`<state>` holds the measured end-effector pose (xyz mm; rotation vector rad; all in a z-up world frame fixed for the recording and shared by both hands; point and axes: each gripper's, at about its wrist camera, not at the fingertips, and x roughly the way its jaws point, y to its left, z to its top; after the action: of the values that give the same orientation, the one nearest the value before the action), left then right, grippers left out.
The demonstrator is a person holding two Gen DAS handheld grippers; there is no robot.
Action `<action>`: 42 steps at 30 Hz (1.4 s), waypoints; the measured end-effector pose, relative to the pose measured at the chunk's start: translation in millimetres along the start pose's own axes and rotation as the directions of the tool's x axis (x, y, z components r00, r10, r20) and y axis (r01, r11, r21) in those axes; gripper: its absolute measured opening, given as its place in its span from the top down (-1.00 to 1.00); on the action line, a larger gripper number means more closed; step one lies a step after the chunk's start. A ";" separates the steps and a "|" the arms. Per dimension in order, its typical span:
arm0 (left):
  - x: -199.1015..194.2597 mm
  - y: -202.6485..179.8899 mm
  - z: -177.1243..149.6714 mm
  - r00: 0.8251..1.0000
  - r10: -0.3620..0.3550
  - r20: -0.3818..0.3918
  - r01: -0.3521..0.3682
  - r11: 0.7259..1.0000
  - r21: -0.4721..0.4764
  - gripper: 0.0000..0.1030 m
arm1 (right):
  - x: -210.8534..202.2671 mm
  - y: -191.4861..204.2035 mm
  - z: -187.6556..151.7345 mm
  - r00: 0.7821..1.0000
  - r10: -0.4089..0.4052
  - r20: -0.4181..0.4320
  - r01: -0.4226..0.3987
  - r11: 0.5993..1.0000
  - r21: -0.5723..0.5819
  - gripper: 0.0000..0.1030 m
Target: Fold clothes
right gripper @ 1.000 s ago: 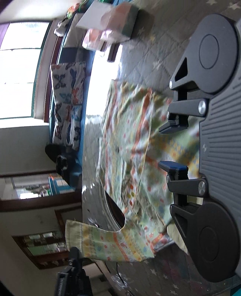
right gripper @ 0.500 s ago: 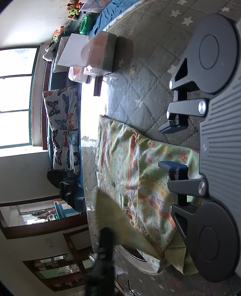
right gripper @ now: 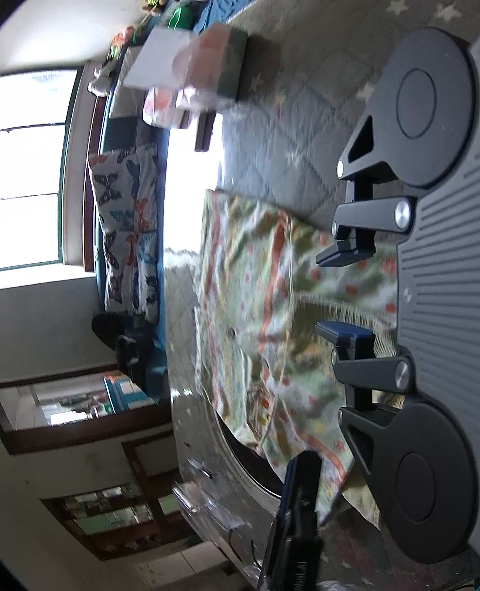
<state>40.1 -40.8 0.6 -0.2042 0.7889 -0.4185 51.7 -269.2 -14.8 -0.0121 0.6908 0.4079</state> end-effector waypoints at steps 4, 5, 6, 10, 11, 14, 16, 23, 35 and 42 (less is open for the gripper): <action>-10.0 36.4 -9.6 0.996 0.090 -0.018 -0.091 0.994 -0.065 0.42 | 14.2 12.1 3.7 0.999 0.035 -0.015 -0.036 0.999 -0.030 0.36; -13.0 43.5 -13.2 0.994 0.103 -0.024 -0.105 0.991 -0.078 0.42 | 16.9 15.1 5.0 0.999 0.043 -0.018 -0.044 0.998 -0.040 0.36; -16.0 50.6 -16.9 0.993 0.116 -0.030 -0.118 0.989 -0.090 0.42 | 19.5 18.1 6.2 0.998 0.051 -0.021 -0.052 0.997 -0.050 0.36; -25.0 70.8 -27.9 0.989 0.140 -0.041 -0.144 0.982 -0.120 0.52 | 33.2 23.8 8.0 0.997 0.068 -0.045 -0.071 0.995 -0.072 0.36; -27.0 73.2 -28.8 0.990 0.135 -0.039 -0.139 0.982 -0.127 0.54 | 37.2 24.1 7.4 0.996 0.068 -0.056 -0.072 0.995 -0.073 0.36; -31.9 74.0 -24.6 0.987 0.158 -0.031 -0.161 0.980 -0.117 0.53 | 44.5 22.9 5.3 0.995 0.061 -0.076 -0.067 0.995 -0.077 0.38; -34.1 74.0 -17.0 0.984 0.178 -0.016 -0.178 0.978 -0.104 0.52 | 42.1 22.7 6.6 0.996 0.059 -0.072 -0.065 0.994 -0.082 0.38; 0.0 59.4 19.7 0.993 0.119 0.018 -0.118 0.992 -0.050 0.52 | 48.9 23.0 18.8 0.997 0.046 -0.058 -0.052 0.995 -0.088 0.37; 34.8 62.0 22.9 0.988 0.151 -0.043 -0.151 0.988 -0.010 0.41 | 41.4 25.3 6.6 0.992 0.043 -0.120 -0.061 0.987 -0.150 0.39; -4.8 36.2 7.5 0.988 0.146 -0.046 -0.144 0.989 0.036 0.05 | 17.2 34.4 -2.6 0.991 0.061 -0.118 -0.082 0.980 -0.180 0.38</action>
<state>52.9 -6.0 -3.1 -0.1054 0.8377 -0.2997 49.3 -231.7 -23.2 -0.1874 0.7632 0.5427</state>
